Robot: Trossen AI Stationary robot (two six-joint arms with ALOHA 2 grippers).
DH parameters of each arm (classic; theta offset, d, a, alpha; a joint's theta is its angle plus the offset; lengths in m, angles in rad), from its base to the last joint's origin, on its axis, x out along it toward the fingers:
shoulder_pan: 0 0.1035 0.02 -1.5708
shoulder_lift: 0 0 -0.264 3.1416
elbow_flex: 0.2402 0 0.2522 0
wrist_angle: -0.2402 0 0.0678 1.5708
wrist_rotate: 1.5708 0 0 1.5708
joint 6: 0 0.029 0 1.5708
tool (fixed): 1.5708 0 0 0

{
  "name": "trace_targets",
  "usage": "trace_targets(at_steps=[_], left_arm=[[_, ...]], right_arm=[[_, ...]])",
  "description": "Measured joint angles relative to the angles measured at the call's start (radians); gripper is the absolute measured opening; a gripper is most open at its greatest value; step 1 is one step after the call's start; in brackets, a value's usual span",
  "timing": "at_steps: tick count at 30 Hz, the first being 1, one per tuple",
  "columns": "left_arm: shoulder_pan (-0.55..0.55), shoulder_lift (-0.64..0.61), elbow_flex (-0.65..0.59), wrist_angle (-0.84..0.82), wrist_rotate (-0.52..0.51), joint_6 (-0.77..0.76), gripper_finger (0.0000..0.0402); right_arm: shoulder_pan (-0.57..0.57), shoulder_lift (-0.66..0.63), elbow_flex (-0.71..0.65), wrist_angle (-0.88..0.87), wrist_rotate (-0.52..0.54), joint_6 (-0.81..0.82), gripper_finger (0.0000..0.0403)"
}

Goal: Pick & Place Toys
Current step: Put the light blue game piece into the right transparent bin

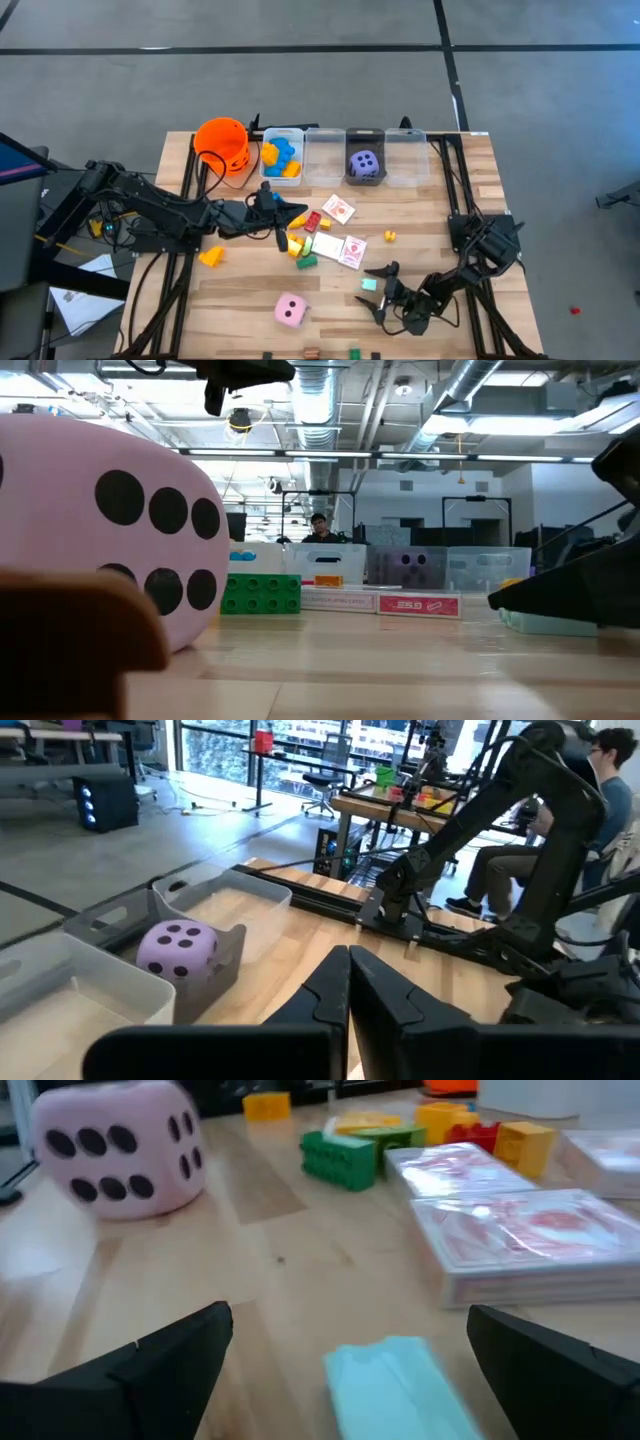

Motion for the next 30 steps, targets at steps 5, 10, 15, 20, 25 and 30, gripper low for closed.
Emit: trace_targets(at_steps=[5, 10, 15, 20, 25, 30], left_arm=[[-0.012, 0.0, 0.0, -0.059, 0.0, -0.07, 0.0], [-0.018, 0.0, 0.0, -0.071, 0.0, -0.076, 0.0], [-0.021, 0.0, 0.0, -0.07, 0.0, -0.076, 0.0], [-0.021, 0.0, 0.0, -0.07, 0.0, -0.076, 0.0], [-0.021, 0.0, 0.0, -0.07, 0.0, -0.076, 0.0], [-0.021, 0.0, 0.0, -0.07, 0.0, -0.076, 0.0]], right_arm=[[0.001, -0.006, 0.015, -0.051, -0.046, -0.016, 0.04], [0.001, -0.042, 0.014, -0.158, -0.088, 0.023, 0.04], [-0.005, -0.065, 0.017, -0.252, -0.099, 0.106, 0.0396], [-0.005, -0.065, 0.017, -0.264, -0.094, 0.113, 0.037], [-0.005, -0.066, 0.015, -0.286, -0.085, 0.12, 0.0318], [-0.006, -0.066, 0.013, -0.297, -0.08, 0.101, 0.0258]])
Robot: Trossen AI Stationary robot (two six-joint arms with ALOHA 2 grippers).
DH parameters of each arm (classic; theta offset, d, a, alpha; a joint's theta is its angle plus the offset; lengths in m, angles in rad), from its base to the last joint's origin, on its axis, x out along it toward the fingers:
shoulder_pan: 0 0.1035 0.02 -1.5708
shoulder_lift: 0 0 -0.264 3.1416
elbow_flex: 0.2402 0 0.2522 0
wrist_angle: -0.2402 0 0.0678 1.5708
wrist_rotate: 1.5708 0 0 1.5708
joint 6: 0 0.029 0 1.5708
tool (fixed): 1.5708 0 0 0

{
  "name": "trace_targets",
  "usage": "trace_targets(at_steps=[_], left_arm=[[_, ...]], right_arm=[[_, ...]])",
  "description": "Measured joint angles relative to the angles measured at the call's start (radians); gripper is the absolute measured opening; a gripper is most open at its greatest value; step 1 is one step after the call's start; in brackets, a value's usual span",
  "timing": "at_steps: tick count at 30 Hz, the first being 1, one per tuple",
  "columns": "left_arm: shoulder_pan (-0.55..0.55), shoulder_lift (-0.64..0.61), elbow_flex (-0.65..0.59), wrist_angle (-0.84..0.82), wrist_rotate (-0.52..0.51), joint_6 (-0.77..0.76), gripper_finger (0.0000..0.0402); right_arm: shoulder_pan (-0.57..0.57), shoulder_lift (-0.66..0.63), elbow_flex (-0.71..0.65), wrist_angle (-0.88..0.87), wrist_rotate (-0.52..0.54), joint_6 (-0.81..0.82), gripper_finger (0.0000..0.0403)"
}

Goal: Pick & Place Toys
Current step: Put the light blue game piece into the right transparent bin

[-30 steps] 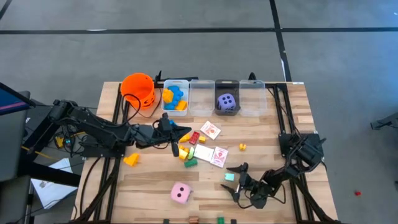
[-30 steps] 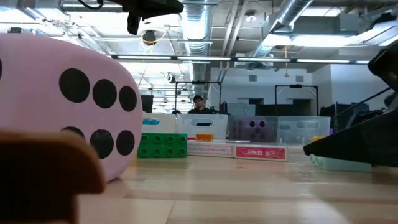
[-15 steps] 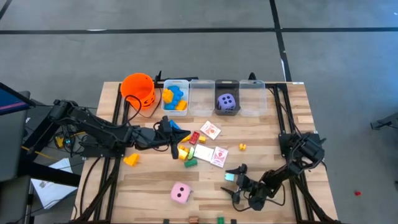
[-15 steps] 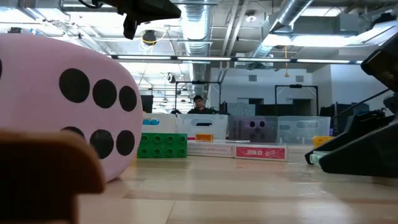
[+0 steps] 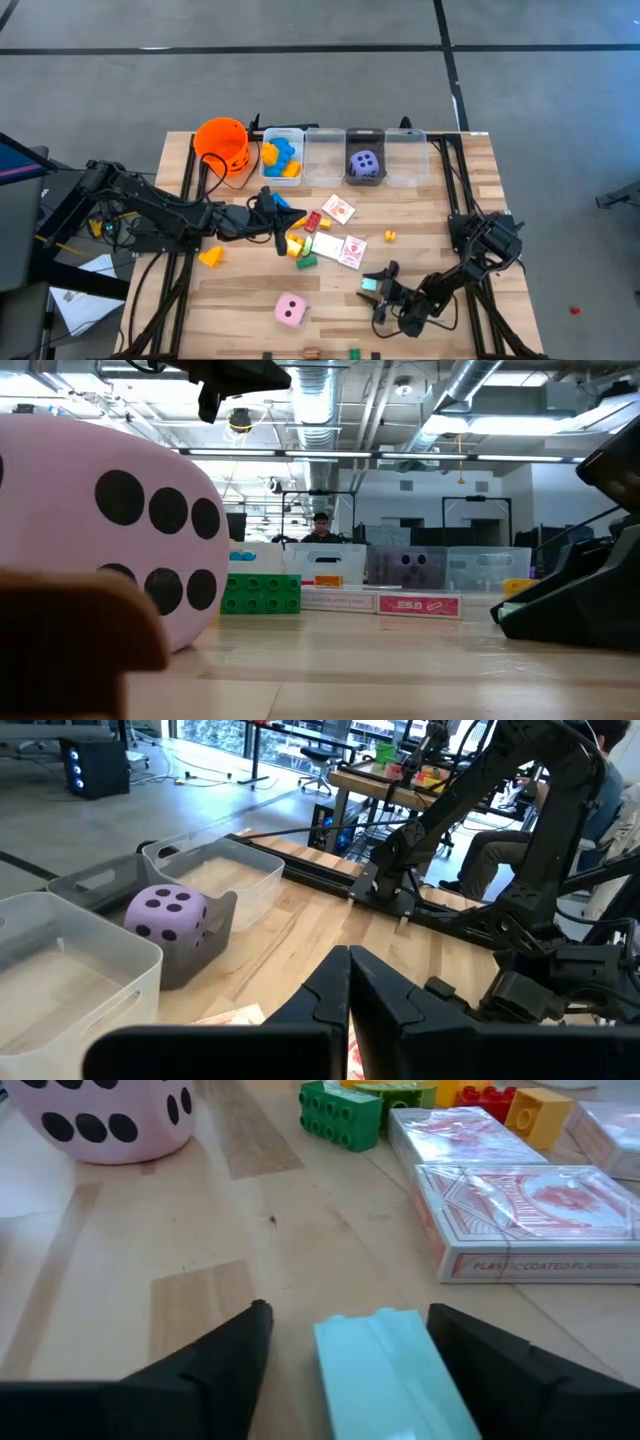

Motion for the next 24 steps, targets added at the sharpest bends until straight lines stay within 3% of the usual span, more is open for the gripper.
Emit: trace_targets(at_steps=[10, 17, 21, 24], left_arm=[[0.0, 0.0, 0.0, 0.0, 0.0, 0.0, 0.0], [0.0, 0.0, 0.0, -0.002, 0.0, 0.0, 0.0], [0.0, 0.0, 0.0, -0.014, 0.0, 0.0, 0.0], [0.001, 0.0, 0.0, -0.014, 0.0, 0.0, 0.0]], right_arm=[[0.0, 0.0, -0.002, -0.005, 0.013, 0.001, 0.0142], [-0.003, -0.053, -0.004, -0.026, -0.025, -0.003, 0.0139], [-0.01, -0.149, -0.008, -0.055, -0.105, -0.047, 0.0147], [-0.011, -0.24, -0.003, -0.089, -0.078, -0.089, 0.0146]])
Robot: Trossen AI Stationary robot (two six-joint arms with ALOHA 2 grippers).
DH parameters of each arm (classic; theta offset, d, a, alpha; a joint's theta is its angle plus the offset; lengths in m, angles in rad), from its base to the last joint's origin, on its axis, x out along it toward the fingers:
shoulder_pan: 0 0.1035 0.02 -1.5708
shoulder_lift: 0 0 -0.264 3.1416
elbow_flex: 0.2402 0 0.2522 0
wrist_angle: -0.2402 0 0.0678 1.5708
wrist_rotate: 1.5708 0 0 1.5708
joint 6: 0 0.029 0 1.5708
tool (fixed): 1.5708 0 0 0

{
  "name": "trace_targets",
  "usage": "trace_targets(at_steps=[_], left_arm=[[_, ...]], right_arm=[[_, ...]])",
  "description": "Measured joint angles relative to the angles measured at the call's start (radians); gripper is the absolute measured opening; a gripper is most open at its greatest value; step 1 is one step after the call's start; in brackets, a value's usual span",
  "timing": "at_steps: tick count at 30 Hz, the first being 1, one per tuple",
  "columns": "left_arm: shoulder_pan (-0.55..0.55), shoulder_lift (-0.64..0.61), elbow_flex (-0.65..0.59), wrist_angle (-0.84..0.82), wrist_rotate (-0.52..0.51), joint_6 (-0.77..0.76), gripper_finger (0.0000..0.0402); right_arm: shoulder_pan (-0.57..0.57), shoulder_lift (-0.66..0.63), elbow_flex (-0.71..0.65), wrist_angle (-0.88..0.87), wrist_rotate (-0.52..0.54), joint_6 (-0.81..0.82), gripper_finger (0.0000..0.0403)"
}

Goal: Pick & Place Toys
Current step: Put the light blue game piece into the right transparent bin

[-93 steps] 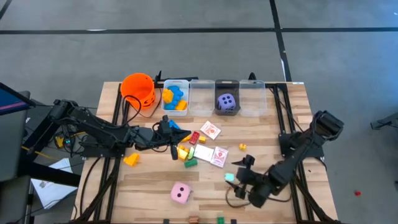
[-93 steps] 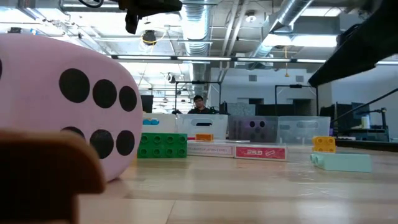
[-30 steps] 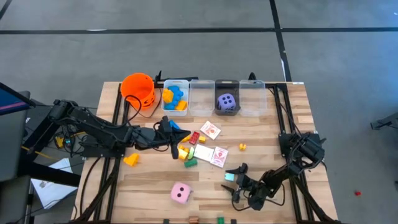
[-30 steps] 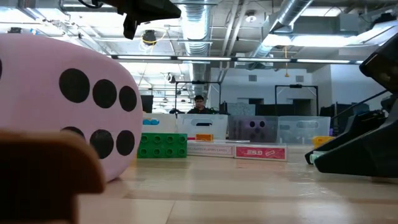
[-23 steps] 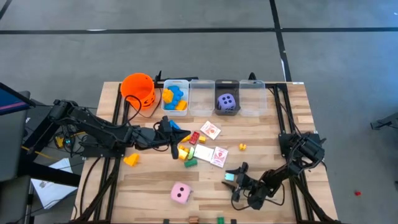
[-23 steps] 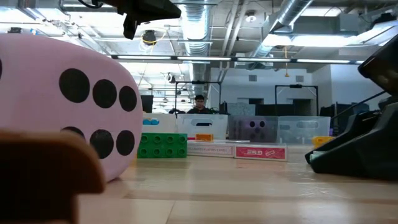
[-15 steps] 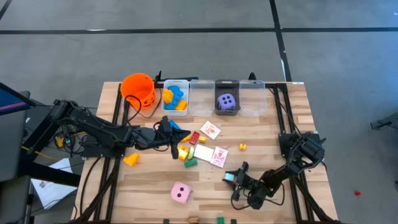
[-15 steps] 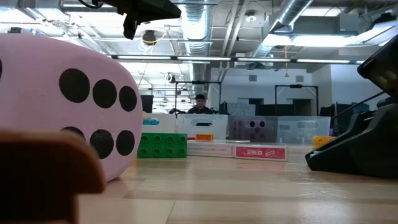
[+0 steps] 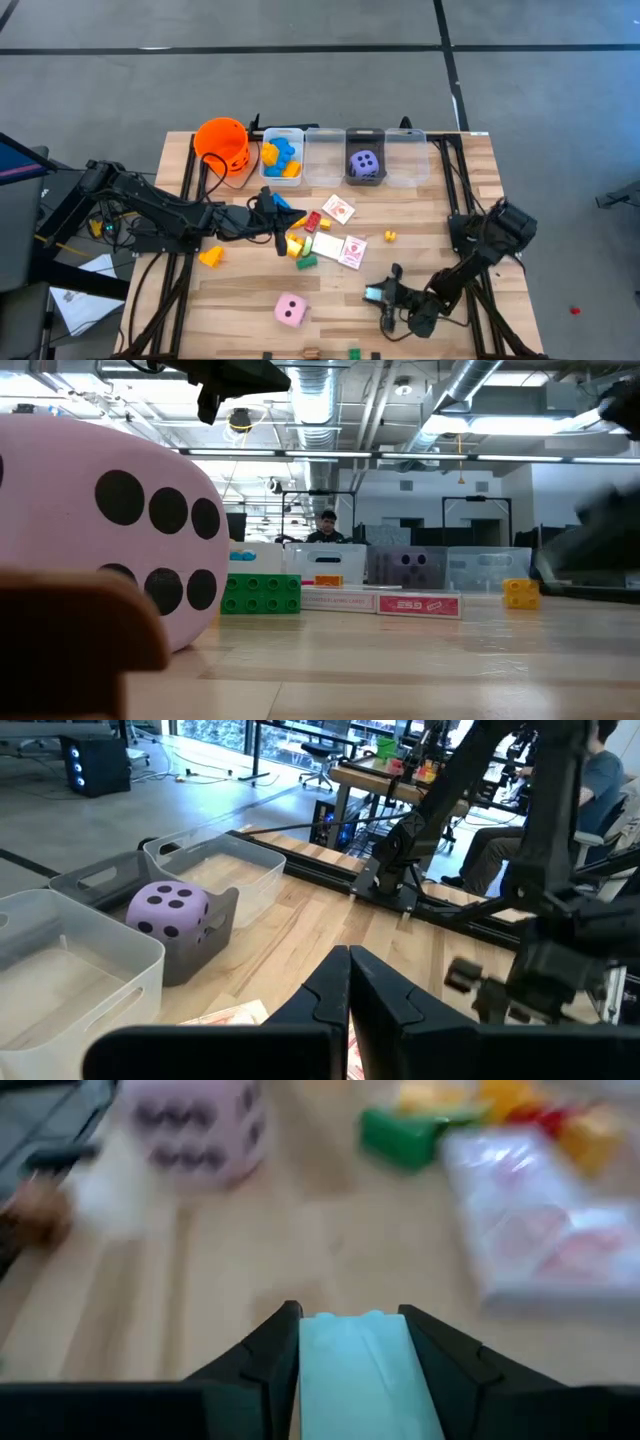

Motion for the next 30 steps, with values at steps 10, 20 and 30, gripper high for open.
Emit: trace_targets(at_steps=[10, 20, 30], left_arm=[[0.0, 0.0, 0.0, 0.0, 0.0, 0.008, 0.0], [0.001, 0.0, 0.0, -0.009, 0.0, 0.01, 0.0], [0.0, 0.0, 0.0, -0.015, 0.0, 0.01, 0.0]], right_arm=[[-0.095, -0.243, -0.001, -0.316, 0.224, -0.001, 0.0142], [-0.281, -0.505, 0.0, -0.676, 0.277, 0.014, 0.014], [-0.516, -0.67, 0.0, -1.157, 0.291, 0.265, 0.0144]])
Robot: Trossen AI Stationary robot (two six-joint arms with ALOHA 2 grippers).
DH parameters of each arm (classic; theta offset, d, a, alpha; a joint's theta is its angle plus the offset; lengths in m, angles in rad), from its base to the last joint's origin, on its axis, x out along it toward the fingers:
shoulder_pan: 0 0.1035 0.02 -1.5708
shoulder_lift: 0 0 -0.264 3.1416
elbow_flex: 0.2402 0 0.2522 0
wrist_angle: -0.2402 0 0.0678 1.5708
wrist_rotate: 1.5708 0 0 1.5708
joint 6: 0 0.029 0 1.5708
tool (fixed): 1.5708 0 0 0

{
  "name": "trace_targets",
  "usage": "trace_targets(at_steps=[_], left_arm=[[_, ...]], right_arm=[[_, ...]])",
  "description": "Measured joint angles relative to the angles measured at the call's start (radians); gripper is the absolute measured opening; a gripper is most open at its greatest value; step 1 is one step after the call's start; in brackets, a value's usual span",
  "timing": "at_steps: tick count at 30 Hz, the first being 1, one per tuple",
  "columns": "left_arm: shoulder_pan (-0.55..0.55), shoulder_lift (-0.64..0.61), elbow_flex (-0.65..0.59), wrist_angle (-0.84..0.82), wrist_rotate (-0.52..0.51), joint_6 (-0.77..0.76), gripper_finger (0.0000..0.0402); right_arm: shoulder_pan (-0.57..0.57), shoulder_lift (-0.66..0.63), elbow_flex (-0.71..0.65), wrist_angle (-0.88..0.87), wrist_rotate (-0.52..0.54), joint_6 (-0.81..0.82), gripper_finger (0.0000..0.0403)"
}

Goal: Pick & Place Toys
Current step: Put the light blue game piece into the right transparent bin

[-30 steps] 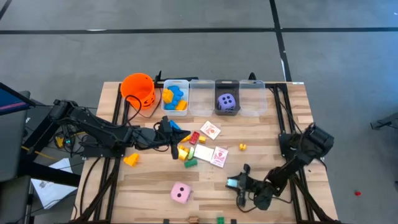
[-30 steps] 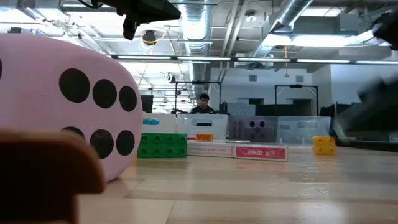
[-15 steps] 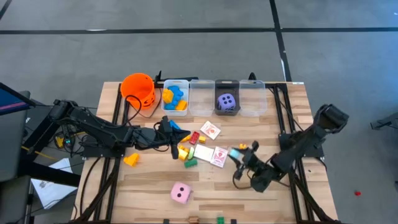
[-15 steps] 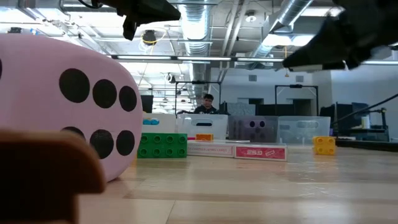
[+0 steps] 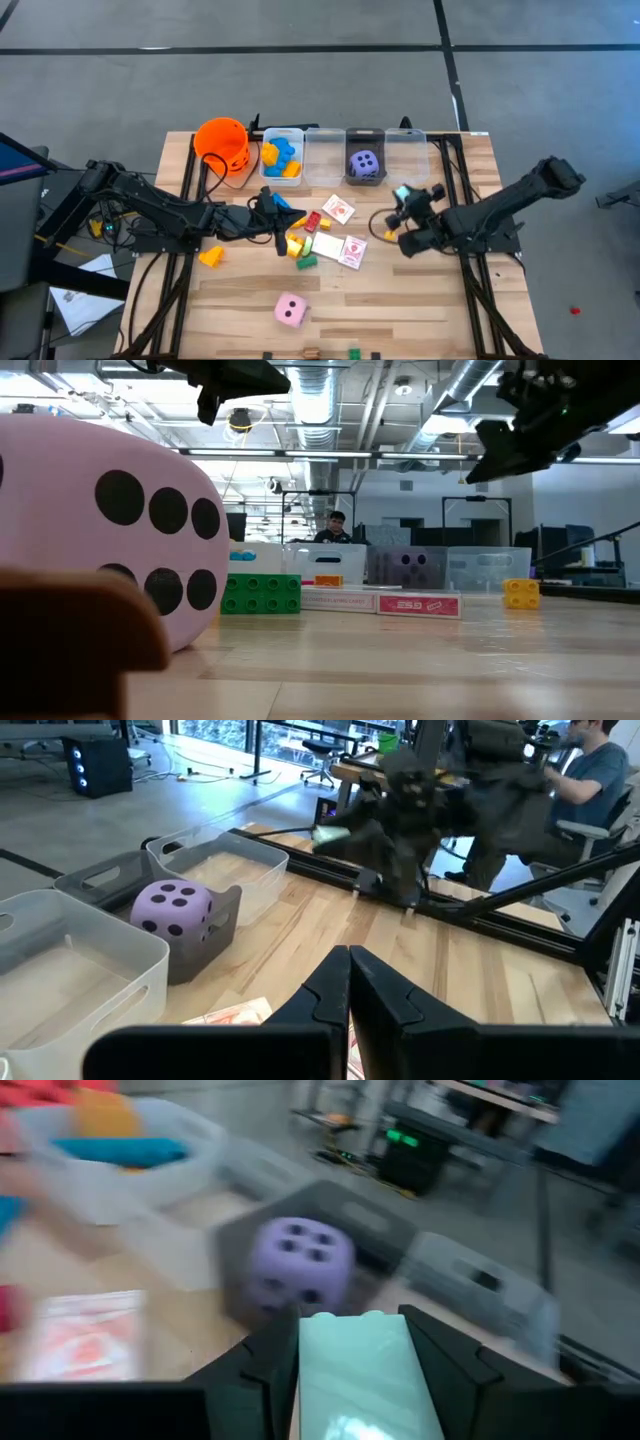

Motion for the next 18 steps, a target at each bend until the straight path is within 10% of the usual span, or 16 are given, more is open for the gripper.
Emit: trace_targets(at_steps=[18], left_arm=[[0.008, 0.0, 0.0, -0.145, 0.0, -0.08, 0.0]], right_arm=[[-0.359, 0.073, 0.002, -0.049, -0.026, -0.051, 0.0144]])
